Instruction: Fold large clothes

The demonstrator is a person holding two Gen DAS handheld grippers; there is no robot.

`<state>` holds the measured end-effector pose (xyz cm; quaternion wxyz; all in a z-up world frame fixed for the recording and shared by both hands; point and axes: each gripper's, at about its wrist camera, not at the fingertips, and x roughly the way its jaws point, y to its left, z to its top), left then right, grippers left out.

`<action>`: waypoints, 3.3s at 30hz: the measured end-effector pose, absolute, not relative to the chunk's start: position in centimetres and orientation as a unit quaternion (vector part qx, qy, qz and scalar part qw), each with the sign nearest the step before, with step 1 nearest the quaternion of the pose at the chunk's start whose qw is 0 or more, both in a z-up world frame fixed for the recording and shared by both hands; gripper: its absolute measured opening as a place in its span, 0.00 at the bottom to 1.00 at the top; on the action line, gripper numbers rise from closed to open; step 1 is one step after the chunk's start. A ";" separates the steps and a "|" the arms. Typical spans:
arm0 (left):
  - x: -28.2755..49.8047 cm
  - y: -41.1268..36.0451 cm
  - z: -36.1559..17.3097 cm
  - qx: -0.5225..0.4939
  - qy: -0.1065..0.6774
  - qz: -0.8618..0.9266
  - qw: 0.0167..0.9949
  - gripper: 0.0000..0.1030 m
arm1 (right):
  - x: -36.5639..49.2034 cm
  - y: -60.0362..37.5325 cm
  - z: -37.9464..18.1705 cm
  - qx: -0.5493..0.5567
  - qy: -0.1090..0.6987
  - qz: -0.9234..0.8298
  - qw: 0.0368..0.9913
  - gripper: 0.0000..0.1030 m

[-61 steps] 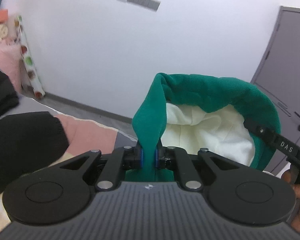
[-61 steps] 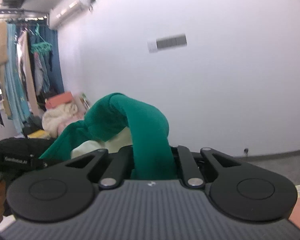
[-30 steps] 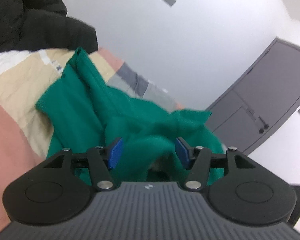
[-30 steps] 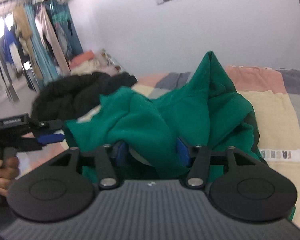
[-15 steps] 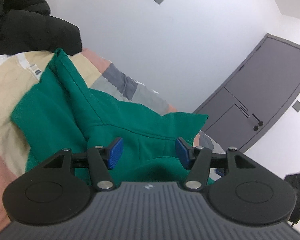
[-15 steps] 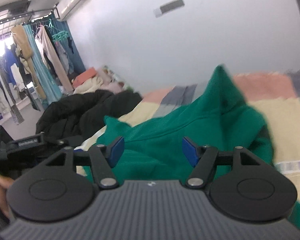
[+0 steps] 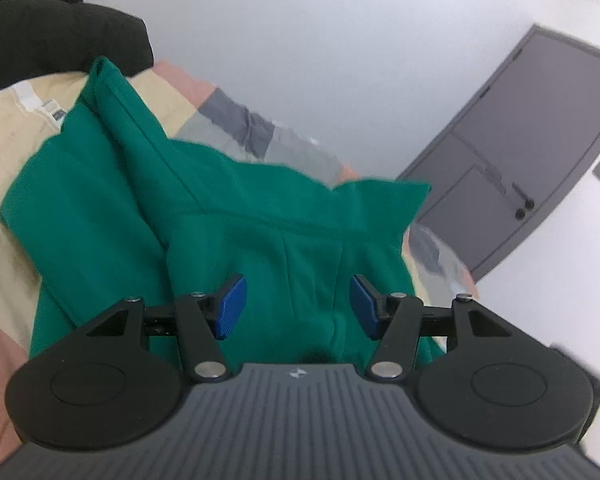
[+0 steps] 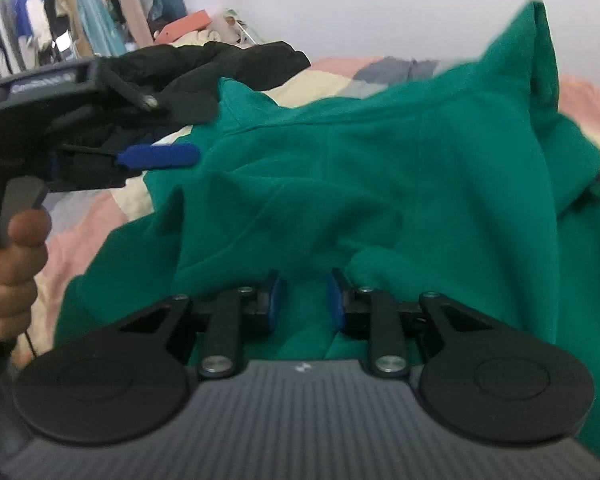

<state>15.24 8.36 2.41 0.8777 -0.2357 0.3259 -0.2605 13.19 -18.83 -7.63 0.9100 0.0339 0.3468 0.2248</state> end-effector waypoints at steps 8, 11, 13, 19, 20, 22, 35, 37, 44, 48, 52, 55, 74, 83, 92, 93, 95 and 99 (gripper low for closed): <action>14.8 6.0 -0.7 -0.155 0.411 -0.223 0.870 0.60 | 11.4 -21.2 -5.8 0.052 0.328 0.199 0.922 0.27; 14.9 5.5 -1.2 -0.148 0.416 -0.210 0.872 0.60 | 11.7 -21.8 -6.4 0.057 0.334 0.184 0.922 0.27; 15.0 5.3 -1.1 -0.148 0.414 -0.206 0.874 0.60 | 12.3 -22.3 -7.0 0.083 0.347 0.178 0.917 0.26; 14.9 6.2 0.0 -0.177 0.391 -0.216 0.877 0.62 | 13.1 -22.9 -7.8 0.116 0.365 0.168 0.908 0.26; 14.9 6.7 0.4 -0.189 0.381 -0.216 0.879 0.62 | 13.0 -23.3 -7.6 0.129 0.362 0.169 0.908 0.27; 14.8 8.0 1.5 -0.215 0.354 -0.211 0.885 0.65 | 12.7 -24.2 -6.8 0.153 0.345 0.171 0.910 0.28; 24.4 10.6 -0.8 -0.252 0.358 -0.126 0.890 0.64 | 19.0 -28.3 -3.7 0.148 0.242 0.084 0.955 0.74; 25.7 10.4 -1.5 -0.250 0.364 -0.146 0.885 0.64 | 20.6 -28.5 -4.4 0.148 0.249 0.082 0.954 0.74; 28.3 9.3 -0.7 -0.210 0.351 -0.178 0.895 0.20 | 25.9 -28.0 -5.8 0.157 0.294 0.121 0.935 0.28; 30.3 9.2 2.2 -0.214 0.297 -0.198 0.909 0.18 | 27.2 -27.1 -3.2 0.102 0.265 0.133 0.950 0.18; 33.4 9.1 4.5 -0.220 0.258 -0.188 0.922 0.18 | 30.6 -27.7 -0.7 0.116 0.228 0.125 0.959 0.17; 36.2 8.3 4.3 -0.200 0.255 -0.184 0.928 0.19 | 34.0 -27.2 -0.6 0.096 0.224 0.108 0.964 0.17; 39.9 6.9 -1.9 -0.133 0.339 -0.151 0.919 0.37 | 37.3 -27.2 -9.1 0.120 0.271 0.069 0.953 0.20; 31.5 6.2 1.8 -0.091 0.325 -0.149 0.929 0.46 | 30.4 -26.7 -5.2 0.105 0.269 0.074 0.955 0.25; 23.3 4.2 4.5 -0.091 0.333 -0.167 0.924 0.46 | 21.2 -23.9 -2.1 0.082 0.244 0.114 0.959 0.25; 22.1 4.1 4.5 -0.090 0.333 -0.169 0.923 0.46 | 20.2 -23.5 -1.9 0.076 0.240 0.123 0.960 0.25; 20.5 3.8 3.9 -0.092 0.337 -0.171 0.921 0.46 | 18.6 -22.7 -1.7 0.068 0.235 0.138 0.960 0.25; 17.8 4.0 2.2 -0.102 0.353 -0.171 0.914 0.46 | 16.6 -21.5 -2.5 0.054 0.236 0.163 0.957 0.25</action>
